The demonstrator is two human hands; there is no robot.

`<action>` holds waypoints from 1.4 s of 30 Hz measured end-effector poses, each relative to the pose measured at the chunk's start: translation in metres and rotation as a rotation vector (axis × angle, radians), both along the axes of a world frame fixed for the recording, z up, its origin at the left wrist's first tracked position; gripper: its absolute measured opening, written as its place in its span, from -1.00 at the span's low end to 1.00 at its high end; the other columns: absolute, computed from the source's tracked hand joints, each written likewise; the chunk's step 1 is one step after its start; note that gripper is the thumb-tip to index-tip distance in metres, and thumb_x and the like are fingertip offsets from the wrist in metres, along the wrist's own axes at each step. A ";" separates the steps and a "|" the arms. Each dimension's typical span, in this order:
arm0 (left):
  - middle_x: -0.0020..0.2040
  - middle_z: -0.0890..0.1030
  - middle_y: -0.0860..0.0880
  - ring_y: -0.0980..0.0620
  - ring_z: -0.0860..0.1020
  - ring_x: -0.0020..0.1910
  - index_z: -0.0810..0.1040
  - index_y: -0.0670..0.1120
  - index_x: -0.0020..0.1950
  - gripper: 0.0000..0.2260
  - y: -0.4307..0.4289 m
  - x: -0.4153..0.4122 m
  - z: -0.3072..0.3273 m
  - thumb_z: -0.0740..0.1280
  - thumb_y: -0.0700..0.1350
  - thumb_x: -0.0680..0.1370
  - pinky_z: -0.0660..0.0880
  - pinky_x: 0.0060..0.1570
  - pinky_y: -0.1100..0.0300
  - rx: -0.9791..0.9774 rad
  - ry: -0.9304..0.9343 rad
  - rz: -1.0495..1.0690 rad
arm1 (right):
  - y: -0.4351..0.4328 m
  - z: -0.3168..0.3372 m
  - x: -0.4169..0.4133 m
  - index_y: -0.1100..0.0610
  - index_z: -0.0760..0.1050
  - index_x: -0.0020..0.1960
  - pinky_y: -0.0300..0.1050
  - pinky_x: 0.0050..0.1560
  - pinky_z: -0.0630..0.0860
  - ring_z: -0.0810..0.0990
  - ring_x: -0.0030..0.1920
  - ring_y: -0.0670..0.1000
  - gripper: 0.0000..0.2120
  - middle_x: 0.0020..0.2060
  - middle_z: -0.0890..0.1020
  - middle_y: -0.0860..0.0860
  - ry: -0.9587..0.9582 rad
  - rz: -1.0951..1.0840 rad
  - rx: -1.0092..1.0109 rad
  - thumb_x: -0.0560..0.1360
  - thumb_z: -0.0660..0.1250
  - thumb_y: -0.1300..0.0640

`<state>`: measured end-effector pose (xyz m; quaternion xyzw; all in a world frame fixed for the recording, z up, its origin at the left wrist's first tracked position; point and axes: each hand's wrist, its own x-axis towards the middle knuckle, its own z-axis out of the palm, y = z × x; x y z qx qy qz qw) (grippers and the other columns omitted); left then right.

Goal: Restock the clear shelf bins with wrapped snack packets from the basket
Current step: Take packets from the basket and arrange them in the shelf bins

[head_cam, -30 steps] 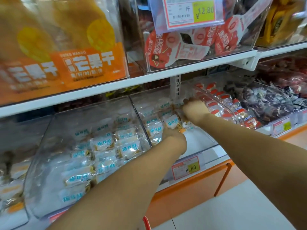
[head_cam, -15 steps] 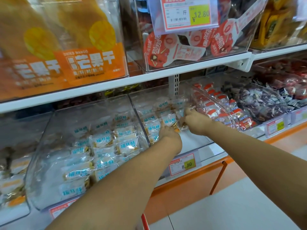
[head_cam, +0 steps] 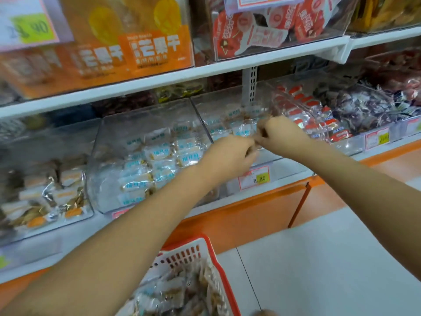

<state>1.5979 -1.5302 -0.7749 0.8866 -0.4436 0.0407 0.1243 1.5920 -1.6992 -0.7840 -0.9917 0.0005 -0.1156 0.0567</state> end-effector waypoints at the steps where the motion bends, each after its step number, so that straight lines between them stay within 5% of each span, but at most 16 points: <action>1: -0.35 0.48 -0.01 -0.01 0.46 -0.32 0.41 -0.08 -0.24 -0.73 0.018 -0.013 0.000 0.19 -0.01 0.62 0.39 -0.30 0.08 -0.105 -0.007 0.021 | 0.010 0.007 -0.014 0.15 0.34 -0.31 -0.12 -0.36 0.26 0.45 -0.35 0.08 -0.64 -0.41 0.45 0.05 0.009 0.032 -0.010 0.55 0.27 -0.04; 5: -0.48 0.31 0.04 0.06 0.31 -0.46 0.31 -0.06 -0.37 -0.63 0.095 -0.064 -0.025 0.21 0.02 0.61 0.20 -0.40 0.16 -0.243 0.140 0.136 | 0.060 0.010 -0.069 0.15 0.31 -0.34 -0.16 -0.39 0.26 0.35 -0.40 0.05 -0.58 -0.45 0.40 0.08 0.067 0.225 0.010 0.56 0.26 -0.09; 7: -0.49 0.29 0.04 0.07 0.29 -0.47 0.28 -0.04 -0.39 -0.62 0.128 -0.081 -0.058 0.25 0.02 0.60 0.18 -0.40 0.15 -0.208 0.277 0.253 | 0.087 -0.002 -0.091 0.15 0.32 -0.32 -0.32 -0.37 0.23 0.35 -0.37 0.05 -0.61 -0.43 0.40 0.07 0.224 0.313 0.069 0.55 0.29 -0.06; 9: -0.43 0.38 0.03 0.04 0.38 -0.41 0.36 -0.04 -0.35 -0.68 0.156 -0.096 -0.096 0.30 0.01 0.58 0.24 -0.36 0.16 -0.100 0.442 0.354 | 0.112 -0.024 -0.104 0.14 0.40 -0.26 -0.20 -0.35 0.26 0.39 -0.30 0.03 -0.66 -0.38 0.44 0.02 0.440 0.352 0.022 0.55 0.29 -0.08; 13: -0.17 0.54 0.04 0.15 0.48 -0.22 0.53 -0.06 -0.11 -0.88 0.184 -0.136 -0.156 0.34 -0.03 0.56 0.32 -0.30 0.46 0.056 0.796 0.343 | 0.148 -0.079 -0.130 0.22 0.56 0.11 -0.09 0.01 0.44 0.56 0.06 0.11 -0.73 0.03 0.62 0.12 0.739 0.464 -0.101 0.60 0.21 0.07; 18: 0.24 0.52 0.04 0.07 0.48 0.18 0.51 -0.02 0.31 -0.58 0.180 -0.176 -0.177 0.40 0.09 0.50 0.36 0.03 0.31 0.188 0.939 0.266 | 0.143 -0.132 -0.169 0.02 0.27 0.49 0.00 0.34 0.36 0.40 0.36 0.10 -0.40 0.38 0.44 0.09 1.047 0.481 -0.150 0.49 0.11 0.37; 20: 0.33 0.49 -0.01 0.01 0.47 0.25 0.47 -0.04 0.36 -0.58 0.175 -0.186 -0.180 0.38 0.03 0.53 0.36 0.07 0.27 0.290 0.939 0.206 | 0.136 -0.143 -0.178 -0.11 0.09 0.54 0.02 0.26 0.44 0.45 0.29 0.13 -0.27 0.42 0.39 0.09 1.121 0.468 -0.160 0.47 0.07 0.38; 24: 0.30 0.51 0.01 -0.02 0.48 0.25 0.50 -0.02 0.32 -0.57 0.167 -0.200 -0.176 0.43 0.02 0.48 0.39 0.19 0.16 0.267 0.911 0.144 | 0.131 -0.147 -0.187 -0.17 -0.06 0.55 -0.38 -0.18 0.35 0.45 -0.05 -0.12 -0.26 0.54 0.09 -0.12 1.143 0.457 -0.139 0.53 0.07 0.38; 28: 0.29 0.50 -0.03 -0.04 0.46 0.23 0.42 -0.05 0.38 -0.34 0.165 -0.218 -0.179 0.52 0.11 0.35 0.42 0.24 0.06 0.392 0.714 0.018 | 0.138 -0.145 -0.194 -0.11 -0.04 0.56 -0.13 0.15 0.46 0.46 0.20 0.03 -0.29 0.54 0.08 -0.12 1.100 0.440 -0.160 0.53 0.07 0.35; 31: 0.22 0.51 -0.06 -0.06 0.45 0.17 0.44 -0.08 0.31 -0.43 0.164 -0.233 -0.192 0.49 0.09 0.38 0.46 0.14 0.03 0.429 0.429 -0.078 | 0.141 -0.143 -0.196 -0.08 -0.01 0.57 -0.21 0.04 0.48 0.47 0.11 -0.02 -0.30 0.54 0.08 -0.13 1.082 0.450 -0.160 0.52 0.06 0.37; 34: 0.14 0.58 0.00 -0.01 0.51 0.11 0.49 -0.03 0.25 -0.59 0.169 -0.237 -0.197 0.41 0.07 0.45 0.50 0.03 0.08 0.228 0.442 -0.054 | 0.142 -0.143 -0.196 -0.10 0.02 0.56 -0.13 0.19 0.48 0.47 0.23 -0.01 -0.31 0.51 0.23 -0.05 1.077 0.428 -0.143 0.53 0.08 0.33; 37: 0.08 0.61 0.12 0.17 0.56 0.02 0.53 -0.01 0.25 -0.67 0.178 -0.229 -0.188 0.39 -0.01 0.49 0.48 0.02 0.32 -0.065 0.767 0.210 | 0.144 -0.132 -0.193 -0.06 0.12 0.55 -0.27 0.09 0.43 0.51 0.15 -0.04 -0.41 0.30 0.47 -0.05 1.061 0.369 -0.028 0.58 0.15 0.25; 39: 0.04 0.58 0.12 0.22 0.52 -0.03 0.57 -0.06 0.20 -0.75 0.183 -0.219 -0.185 0.36 -0.11 0.53 0.41 -0.08 0.43 -0.287 0.946 0.437 | 0.144 -0.125 -0.187 0.01 0.21 0.52 -0.24 0.16 0.39 0.47 0.26 -0.01 -0.47 0.39 0.43 0.00 1.054 0.316 0.205 0.58 0.20 0.25; 42: 0.04 0.66 -0.08 0.04 0.62 -0.03 0.64 -0.12 0.06 -0.83 0.190 -0.203 -0.180 0.28 -0.14 0.57 0.53 -0.05 0.16 -0.704 1.266 0.682 | 0.143 -0.117 -0.177 0.08 0.26 0.48 -0.13 0.17 0.54 0.56 0.18 0.02 -0.50 0.31 0.51 0.09 1.051 0.194 0.631 0.58 0.26 0.23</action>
